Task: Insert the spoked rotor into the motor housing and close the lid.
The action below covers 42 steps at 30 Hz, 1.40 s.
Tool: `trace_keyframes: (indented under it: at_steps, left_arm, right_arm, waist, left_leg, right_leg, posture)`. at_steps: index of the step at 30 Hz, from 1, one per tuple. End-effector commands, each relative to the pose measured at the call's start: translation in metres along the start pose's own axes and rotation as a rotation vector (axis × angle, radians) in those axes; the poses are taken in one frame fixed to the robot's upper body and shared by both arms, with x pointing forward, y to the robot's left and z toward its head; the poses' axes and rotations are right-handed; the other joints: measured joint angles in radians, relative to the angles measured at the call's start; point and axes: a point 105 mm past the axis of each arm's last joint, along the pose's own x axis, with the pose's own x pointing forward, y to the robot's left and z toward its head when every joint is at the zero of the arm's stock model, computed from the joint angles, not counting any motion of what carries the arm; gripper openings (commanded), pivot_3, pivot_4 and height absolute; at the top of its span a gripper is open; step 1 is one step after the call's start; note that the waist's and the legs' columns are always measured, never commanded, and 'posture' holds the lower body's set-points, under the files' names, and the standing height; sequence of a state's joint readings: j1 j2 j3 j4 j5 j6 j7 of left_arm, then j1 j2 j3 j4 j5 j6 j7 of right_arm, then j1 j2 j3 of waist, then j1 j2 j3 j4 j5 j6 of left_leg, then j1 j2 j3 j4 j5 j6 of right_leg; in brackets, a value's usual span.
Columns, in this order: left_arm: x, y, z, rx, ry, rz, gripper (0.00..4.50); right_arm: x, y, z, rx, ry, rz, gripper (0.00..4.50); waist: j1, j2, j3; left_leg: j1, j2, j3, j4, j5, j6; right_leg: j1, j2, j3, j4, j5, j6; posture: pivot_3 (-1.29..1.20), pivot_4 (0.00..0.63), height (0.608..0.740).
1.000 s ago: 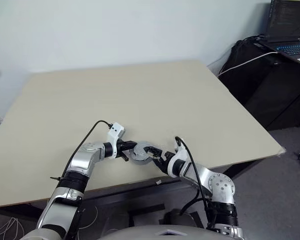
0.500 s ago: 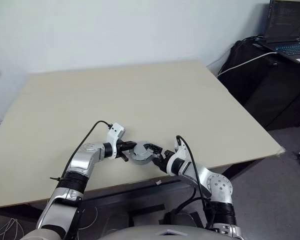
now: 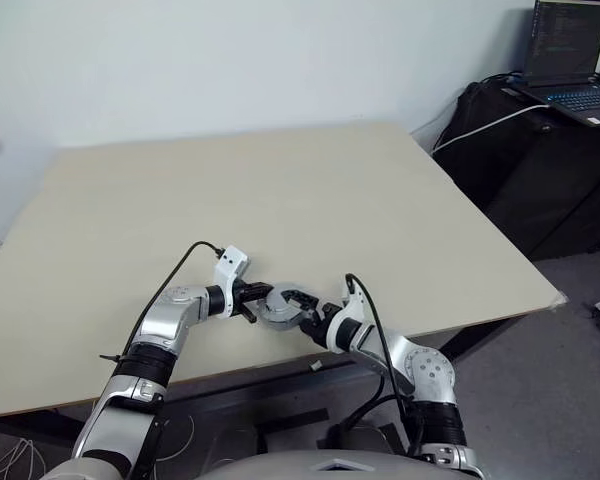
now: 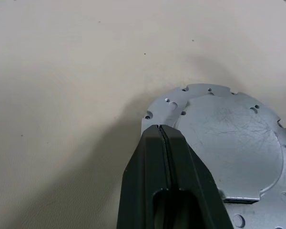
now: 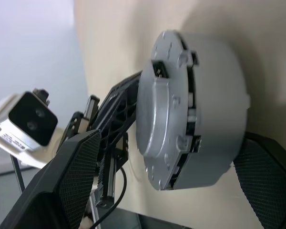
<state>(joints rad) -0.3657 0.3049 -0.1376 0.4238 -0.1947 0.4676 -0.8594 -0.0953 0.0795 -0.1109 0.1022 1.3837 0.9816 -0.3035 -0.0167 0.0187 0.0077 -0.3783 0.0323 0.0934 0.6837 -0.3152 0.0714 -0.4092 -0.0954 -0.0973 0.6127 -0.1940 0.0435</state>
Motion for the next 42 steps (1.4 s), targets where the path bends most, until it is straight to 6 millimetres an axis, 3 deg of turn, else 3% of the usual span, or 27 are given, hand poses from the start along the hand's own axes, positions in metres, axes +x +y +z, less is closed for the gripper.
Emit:
trace_keyframes:
  at_steps: [1,7,15,27,35,42]
  left_arm:
    - [0.003,-0.005,-0.022,-0.031,0.077,-0.01,0.0]
    - [0.002,-0.005,-0.023,-0.034,0.075,-0.005,0.0]
    - [0.002,-0.006,-0.023,-0.037,0.071,-0.007,0.0]
    - [0.001,-0.005,-0.019,-0.051,0.023,0.014,0.0]
    - [-0.011,-0.003,0.014,-0.092,-0.278,0.144,0.0]
    - [-0.04,0.0,0.032,-0.165,-0.477,0.253,0.0]
  right_arm:
    - [0.014,0.031,-0.007,0.014,0.013,0.121,4.48]
    - [0.016,0.03,-0.006,0.005,0.012,0.116,4.48]
    - [0.014,0.031,-0.001,0.007,-0.018,0.122,2.12]
    - [0.011,0.028,0.001,0.021,-0.037,0.118,2.1]
    - [0.002,0.014,0.011,0.059,-0.093,0.087,2.1]
    - [-0.001,0.011,0.011,0.062,-0.102,0.081,2.1]
  waist:
    - [0.0,0.0,0.0]
    - [0.0,-0.001,-0.001]
    - [0.0,0.0,-0.001]
    - [0.002,0.0,-0.002]
    - [0.005,0.0,-0.001]
    - [0.005,0.0,-0.001]
  left_leg:
    - [0.0,0.0,0.0,0.0,0.0,0.0]
    - [0.0,0.0,0.001,0.0,0.0,0.0]
    - [0.0,0.0,0.001,0.0,0.0,0.0]
    - [0.0,0.0,0.001,0.001,0.0,0.0]
    - [-0.001,-0.001,0.002,0.001,0.0,0.0]
    - [-0.001,-0.001,0.002,0.001,-0.001,0.001]
  right_leg:
    - [0.0,0.0,0.0,0.0,0.0,0.0]
    - [0.0,0.0,0.0,0.0,0.0,0.001]
    - [0.0,0.0,0.001,0.0,0.001,0.001]
    - [0.0,0.0,0.001,0.0,0.001,0.001]
    - [-0.001,-0.001,0.002,0.0,0.001,0.001]
    - [-0.001,-0.001,0.002,0.0,0.001,0.0]
  posture:
    - [0.0,0.0,0.74]
    - [0.0,0.0,0.74]
    - [0.0,0.0,0.74]
    - [0.0,0.0,0.74]
    - [0.0,0.0,0.74]
    - [0.0,0.0,0.74]
